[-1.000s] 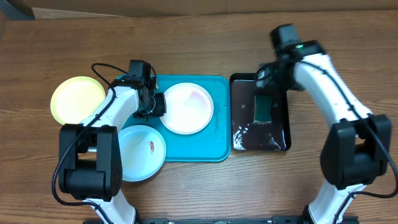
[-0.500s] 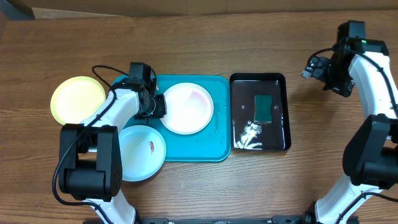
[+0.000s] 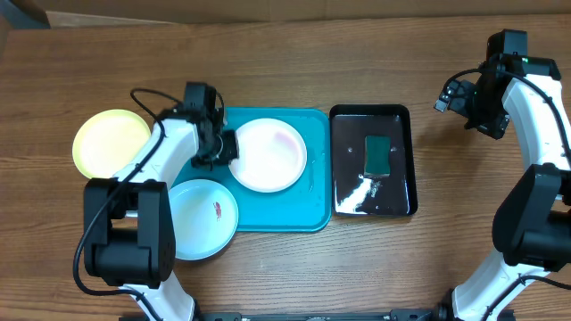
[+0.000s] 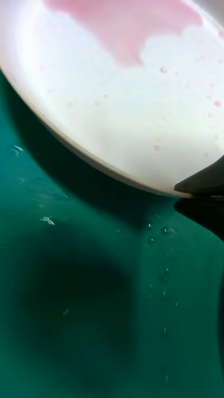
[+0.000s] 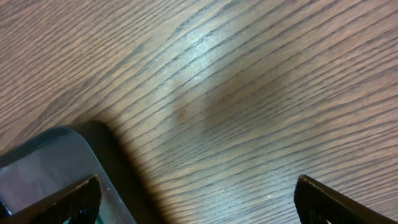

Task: Clean dirty plates on tray and stack at the side
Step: 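Lift the white plate off the teal tray with the left gripper, then swing the held white plate left over the yellow plate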

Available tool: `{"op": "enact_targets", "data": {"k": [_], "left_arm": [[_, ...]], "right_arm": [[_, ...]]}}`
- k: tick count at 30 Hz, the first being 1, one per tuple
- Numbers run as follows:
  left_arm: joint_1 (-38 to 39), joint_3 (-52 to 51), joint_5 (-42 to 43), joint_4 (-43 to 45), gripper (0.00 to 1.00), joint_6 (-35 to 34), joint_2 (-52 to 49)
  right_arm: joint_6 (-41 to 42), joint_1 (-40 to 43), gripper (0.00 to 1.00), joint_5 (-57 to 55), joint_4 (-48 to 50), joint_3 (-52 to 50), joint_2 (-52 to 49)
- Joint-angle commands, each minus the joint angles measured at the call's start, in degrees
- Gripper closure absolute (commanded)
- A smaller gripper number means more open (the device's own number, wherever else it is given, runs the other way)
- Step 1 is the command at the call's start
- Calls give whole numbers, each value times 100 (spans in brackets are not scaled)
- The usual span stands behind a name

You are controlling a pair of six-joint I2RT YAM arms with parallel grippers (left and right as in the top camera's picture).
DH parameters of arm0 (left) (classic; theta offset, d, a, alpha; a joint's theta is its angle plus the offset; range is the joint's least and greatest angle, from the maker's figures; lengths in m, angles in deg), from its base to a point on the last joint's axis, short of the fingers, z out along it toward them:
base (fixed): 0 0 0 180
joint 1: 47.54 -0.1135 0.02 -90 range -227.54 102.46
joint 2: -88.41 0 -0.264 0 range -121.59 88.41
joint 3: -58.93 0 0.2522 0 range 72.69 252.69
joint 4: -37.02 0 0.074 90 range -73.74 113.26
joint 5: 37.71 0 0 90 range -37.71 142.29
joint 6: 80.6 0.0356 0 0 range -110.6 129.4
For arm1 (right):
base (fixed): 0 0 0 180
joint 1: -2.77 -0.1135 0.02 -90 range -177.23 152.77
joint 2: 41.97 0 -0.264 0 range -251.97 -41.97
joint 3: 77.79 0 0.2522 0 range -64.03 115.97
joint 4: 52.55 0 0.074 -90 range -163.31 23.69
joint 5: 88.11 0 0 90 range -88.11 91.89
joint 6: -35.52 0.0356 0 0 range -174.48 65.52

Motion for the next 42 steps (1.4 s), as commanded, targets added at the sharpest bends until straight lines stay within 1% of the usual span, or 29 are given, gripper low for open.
{"op": "enact_targets", "data": {"k": [1, 11, 14, 19, 30, 33, 35, 42], "left_arm": [[-31, 763, -79, -234, 96, 229, -9], [87, 2367, -87, -1368, 96, 295, -7], [341, 2761, -431, -1572, 96, 273, -7], [1062, 3075, -1403, -1668, 96, 210, -7], [3095, 3097, -3480, -1523, 96, -7, -7], [3611, 3097, -4398, -1504, 96, -7, -7], [4035, 3095, -5176, -1504, 96, -4, -7], [5123, 3097, -6782, -1499, 96, -2, -7]], "right_arm": [[20, 17, 0, 33, 33, 42, 92], [20, 17, 0, 33, 33, 42, 92], [20, 17, 0, 33, 33, 42, 92], [20, 17, 0, 33, 33, 42, 92], [20, 17, 0, 33, 31, 42, 92], [20, 17, 0, 33, 33, 42, 92], [20, 17, 0, 33, 33, 42, 92], [20, 17, 0, 33, 33, 42, 92]]}}
